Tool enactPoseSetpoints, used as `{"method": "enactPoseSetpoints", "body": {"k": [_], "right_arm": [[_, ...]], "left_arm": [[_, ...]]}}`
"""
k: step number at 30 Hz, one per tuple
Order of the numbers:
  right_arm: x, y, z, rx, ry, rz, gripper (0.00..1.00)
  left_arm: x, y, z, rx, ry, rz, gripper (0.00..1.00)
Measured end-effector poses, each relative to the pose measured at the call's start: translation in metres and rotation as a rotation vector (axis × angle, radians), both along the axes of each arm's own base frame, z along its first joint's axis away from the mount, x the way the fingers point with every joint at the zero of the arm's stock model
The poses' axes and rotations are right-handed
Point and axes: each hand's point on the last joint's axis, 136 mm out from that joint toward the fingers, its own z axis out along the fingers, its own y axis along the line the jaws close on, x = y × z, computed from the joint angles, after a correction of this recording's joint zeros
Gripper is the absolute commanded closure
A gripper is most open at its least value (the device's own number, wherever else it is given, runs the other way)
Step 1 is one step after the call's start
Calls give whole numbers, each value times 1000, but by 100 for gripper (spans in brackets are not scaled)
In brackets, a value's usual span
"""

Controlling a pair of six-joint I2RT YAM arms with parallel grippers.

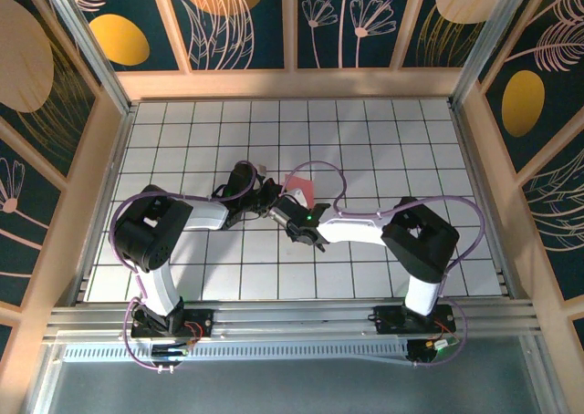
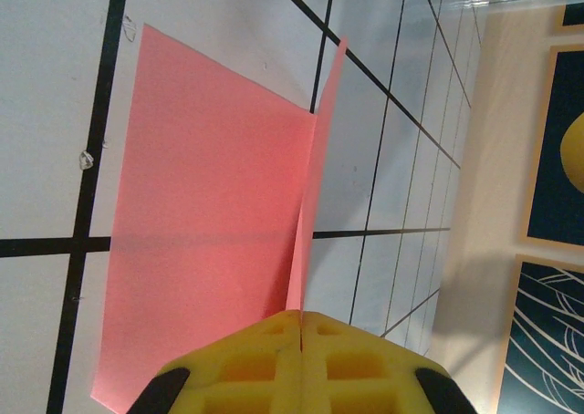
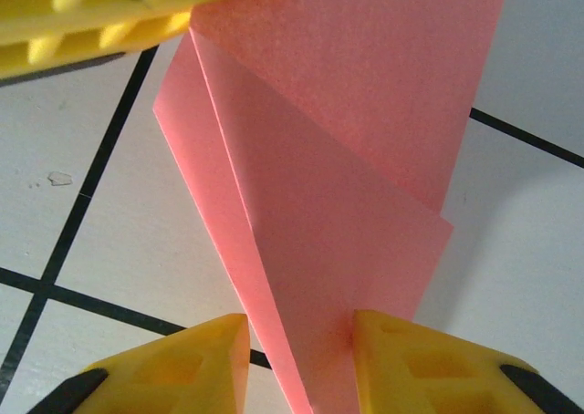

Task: Fold a paper plane with a square sheet of paper (fold left side to right side)
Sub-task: Fourth fold the wing at the center of the table.

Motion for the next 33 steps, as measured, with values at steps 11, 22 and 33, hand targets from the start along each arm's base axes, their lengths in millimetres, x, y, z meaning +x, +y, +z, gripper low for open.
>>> {"method": "enactPoseSetpoints", "body": {"k": [11, 22, 33], "right_arm": [[1, -2, 0, -10, -7, -6, 74], [1, -8, -2, -34, -10, -16, 78], [-4, -16, -10, -61, 4, -19, 84]], "left_arm": [[2, -1, 2, -2, -3, 0, 96], [1, -1, 1, 1, 1, 0, 96], [1, -1, 1, 2, 1, 0, 96]]}}
